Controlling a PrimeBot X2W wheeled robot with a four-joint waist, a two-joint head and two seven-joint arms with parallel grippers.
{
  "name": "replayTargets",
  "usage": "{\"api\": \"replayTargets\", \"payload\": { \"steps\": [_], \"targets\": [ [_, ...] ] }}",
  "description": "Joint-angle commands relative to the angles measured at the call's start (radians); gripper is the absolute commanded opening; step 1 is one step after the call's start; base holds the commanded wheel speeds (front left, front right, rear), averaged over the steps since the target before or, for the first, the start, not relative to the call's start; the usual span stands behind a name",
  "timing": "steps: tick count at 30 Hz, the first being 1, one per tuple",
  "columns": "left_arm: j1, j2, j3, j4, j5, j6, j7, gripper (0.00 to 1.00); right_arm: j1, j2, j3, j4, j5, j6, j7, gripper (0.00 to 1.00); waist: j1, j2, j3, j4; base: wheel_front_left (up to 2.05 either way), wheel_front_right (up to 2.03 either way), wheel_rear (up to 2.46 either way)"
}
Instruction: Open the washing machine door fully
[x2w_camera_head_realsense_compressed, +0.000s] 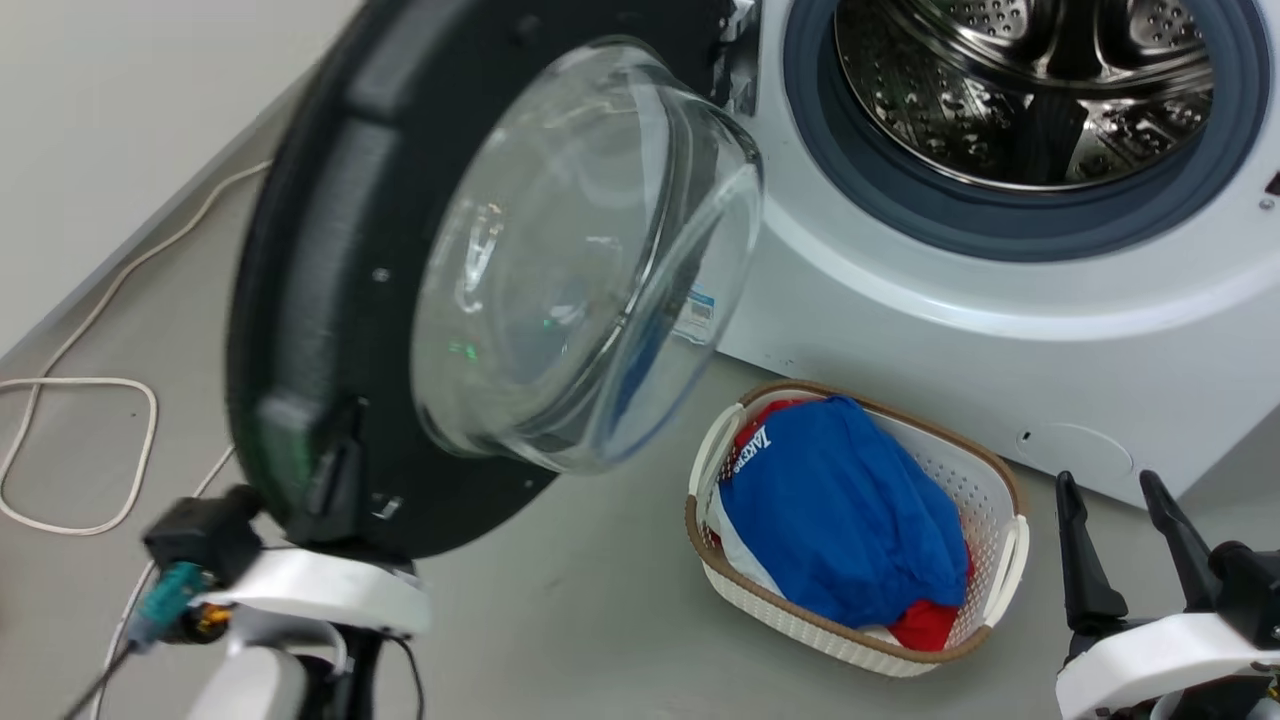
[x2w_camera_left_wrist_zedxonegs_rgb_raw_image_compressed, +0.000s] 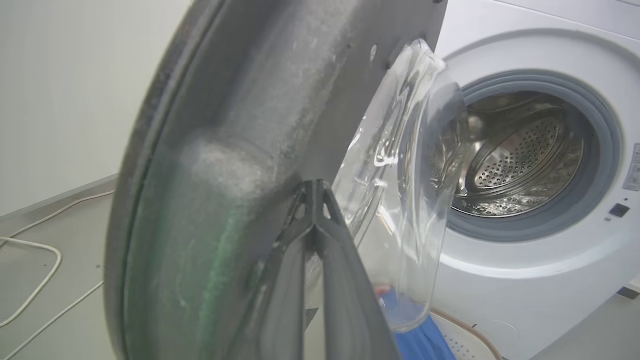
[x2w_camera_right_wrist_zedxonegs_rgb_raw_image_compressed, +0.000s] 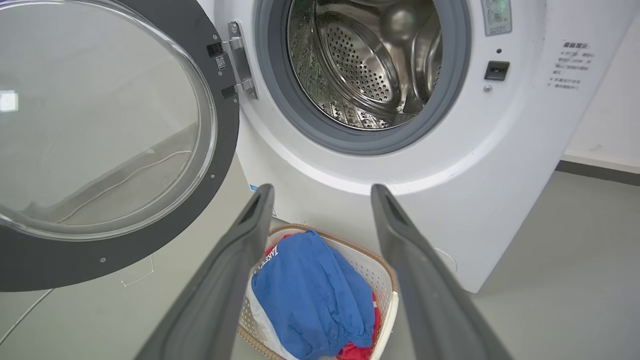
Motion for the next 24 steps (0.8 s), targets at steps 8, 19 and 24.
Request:
{"api": "replayTargets", "payload": {
  "steps": [8,19,24],
  "targets": [
    [-0.1,0.076,0.152,0.14,-0.044,-0.037,-0.026,0.0,-0.038,0.001,0.0,-0.027,-0.023,0.0,0.022,1.0,0.0,0.0,0.065,-0.051,0.0,0.0,0.0],
    [-0.246,0.124,0.264,0.362,-0.052,-0.099,-0.033,0.0,-0.064,0.002,-0.005,-0.049,-0.045,0.0,0.045,1.0,0.0,0.0,0.114,-0.078,0.0,0.0,0.0],
    [-0.29,0.141,0.308,0.446,-0.034,-0.125,-0.033,0.0,-0.079,0.002,0.009,-0.04,-0.047,0.0,0.045,1.0,0.0,0.0,0.114,-0.097,0.0,0.0,0.0]
  ]
}}
